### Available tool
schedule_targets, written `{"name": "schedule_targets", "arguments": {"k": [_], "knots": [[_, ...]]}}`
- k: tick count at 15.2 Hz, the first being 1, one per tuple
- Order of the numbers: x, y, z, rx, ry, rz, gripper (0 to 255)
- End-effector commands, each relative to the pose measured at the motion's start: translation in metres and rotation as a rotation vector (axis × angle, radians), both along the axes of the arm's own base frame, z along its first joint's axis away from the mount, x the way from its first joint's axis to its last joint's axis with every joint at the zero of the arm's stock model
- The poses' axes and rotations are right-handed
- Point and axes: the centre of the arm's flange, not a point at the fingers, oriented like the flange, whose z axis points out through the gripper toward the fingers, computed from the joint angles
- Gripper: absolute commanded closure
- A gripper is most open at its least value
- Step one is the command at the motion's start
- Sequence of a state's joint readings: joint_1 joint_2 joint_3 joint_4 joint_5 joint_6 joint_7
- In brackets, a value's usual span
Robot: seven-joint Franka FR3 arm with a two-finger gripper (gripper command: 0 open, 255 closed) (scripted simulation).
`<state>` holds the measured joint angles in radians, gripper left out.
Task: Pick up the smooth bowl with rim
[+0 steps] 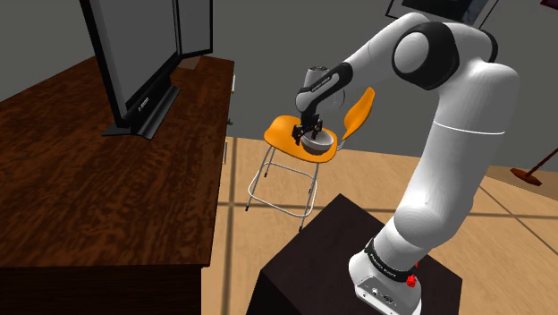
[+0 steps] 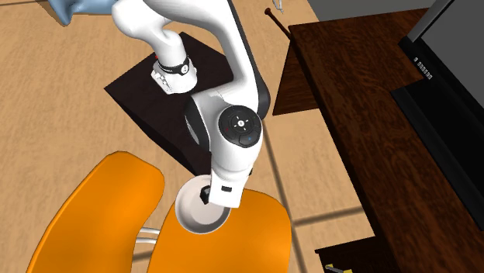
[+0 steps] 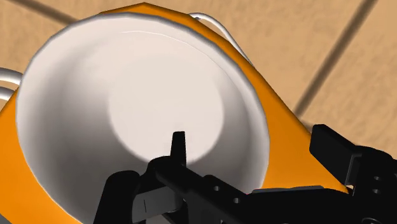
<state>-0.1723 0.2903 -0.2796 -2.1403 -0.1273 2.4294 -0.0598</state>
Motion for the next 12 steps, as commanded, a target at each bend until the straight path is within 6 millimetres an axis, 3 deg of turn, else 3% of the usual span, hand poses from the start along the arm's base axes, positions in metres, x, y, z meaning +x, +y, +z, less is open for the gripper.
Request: {"name": "schedule_targets", "arguments": {"k": [1,2,12], "knots": [[0.0,0.0006,-0.0022,0.0,-0.001,0.0,0],[-0.0001,0.0002,-0.0019,0.0,-0.001,0.0,255],[0.0,0.0006,0.0031,0.0,-0.001,0.0,255]]}}
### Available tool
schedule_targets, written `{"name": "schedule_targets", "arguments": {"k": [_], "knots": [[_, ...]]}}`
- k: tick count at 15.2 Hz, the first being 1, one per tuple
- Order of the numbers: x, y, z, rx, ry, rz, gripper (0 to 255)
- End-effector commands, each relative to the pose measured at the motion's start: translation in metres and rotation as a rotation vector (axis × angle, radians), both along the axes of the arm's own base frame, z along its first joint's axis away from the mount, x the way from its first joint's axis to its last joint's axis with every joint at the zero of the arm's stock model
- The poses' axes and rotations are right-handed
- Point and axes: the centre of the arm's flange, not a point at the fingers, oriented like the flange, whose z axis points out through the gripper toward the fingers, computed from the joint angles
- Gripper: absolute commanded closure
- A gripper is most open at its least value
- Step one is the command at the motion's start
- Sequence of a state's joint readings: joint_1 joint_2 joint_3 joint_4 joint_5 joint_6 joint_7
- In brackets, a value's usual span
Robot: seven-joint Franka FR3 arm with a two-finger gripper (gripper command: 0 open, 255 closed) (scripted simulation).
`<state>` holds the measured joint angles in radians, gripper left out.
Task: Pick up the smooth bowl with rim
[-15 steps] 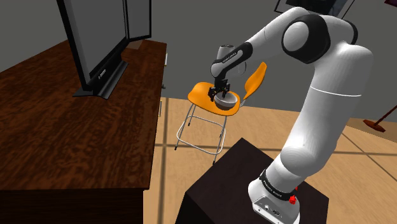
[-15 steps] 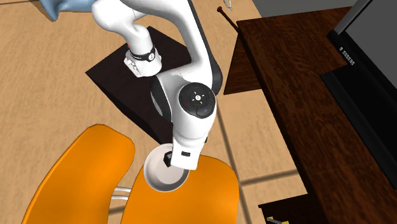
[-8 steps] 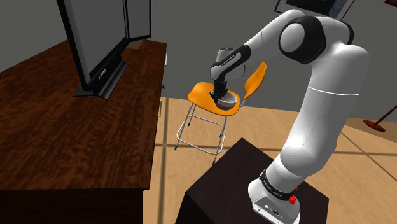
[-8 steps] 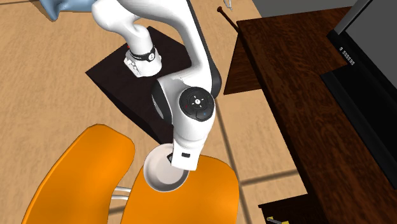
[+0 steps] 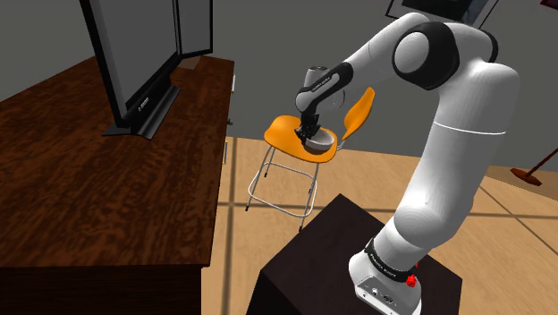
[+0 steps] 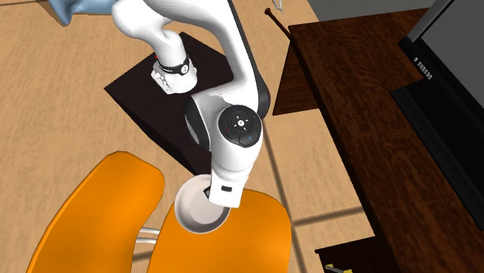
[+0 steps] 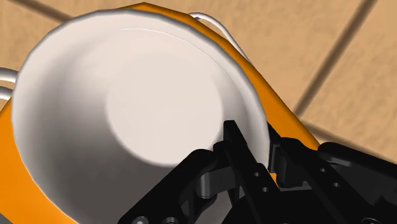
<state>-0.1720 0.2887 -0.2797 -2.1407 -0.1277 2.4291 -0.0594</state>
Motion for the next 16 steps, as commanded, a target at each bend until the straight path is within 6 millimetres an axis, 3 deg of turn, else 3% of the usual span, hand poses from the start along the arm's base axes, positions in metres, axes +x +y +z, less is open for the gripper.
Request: {"name": "schedule_targets", "arguments": {"k": [1,14,16], "knots": [[0.0,0.0,0.008,0.0,0.0,0.0,255],[0.0,0.0,0.076,0.0,0.0,0.0,255],[0.0,0.0,0.077,0.0,0.0,0.0,255]]}}
